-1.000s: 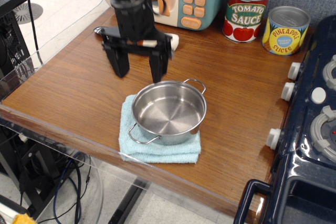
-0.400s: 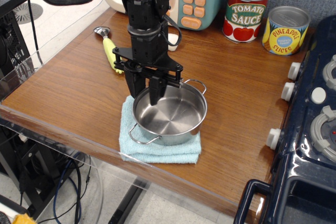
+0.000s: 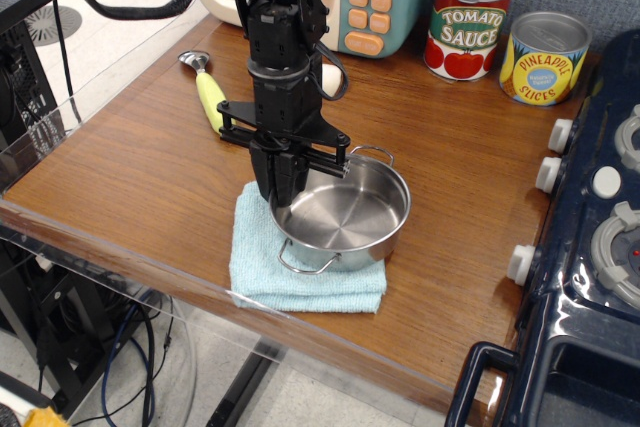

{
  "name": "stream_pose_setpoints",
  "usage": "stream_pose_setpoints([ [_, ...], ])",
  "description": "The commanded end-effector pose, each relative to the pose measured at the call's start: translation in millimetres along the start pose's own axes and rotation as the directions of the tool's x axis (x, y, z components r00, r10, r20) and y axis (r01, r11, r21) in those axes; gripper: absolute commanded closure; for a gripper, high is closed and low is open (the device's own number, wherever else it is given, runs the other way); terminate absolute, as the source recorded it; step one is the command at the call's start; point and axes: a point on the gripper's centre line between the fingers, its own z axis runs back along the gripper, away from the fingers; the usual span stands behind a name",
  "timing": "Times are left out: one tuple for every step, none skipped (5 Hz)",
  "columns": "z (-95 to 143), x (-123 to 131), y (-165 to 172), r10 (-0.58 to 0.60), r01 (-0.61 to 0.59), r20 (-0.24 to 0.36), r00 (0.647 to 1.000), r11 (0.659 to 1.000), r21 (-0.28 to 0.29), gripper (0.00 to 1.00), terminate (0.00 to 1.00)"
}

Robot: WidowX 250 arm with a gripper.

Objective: Place the metal pot in front of the cans.

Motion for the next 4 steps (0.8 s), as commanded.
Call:
stream_pose_setpoints([
  [14,4,9,0.02,-0.02,0.036,0.999,1.0,-0.012,1.0,0.0],
  [35,15,22,0.086,-0.082,0.075,0.993,0.995,-0.053,1.0,0.0],
  [54,30,34,0.155,-0.144,0.1,0.983,0.984,-0.105,1.0,0.0],
  [62,52,32,0.192,-0.177,0.112,0.975,0.975,-0.133,1.0,0.0],
])
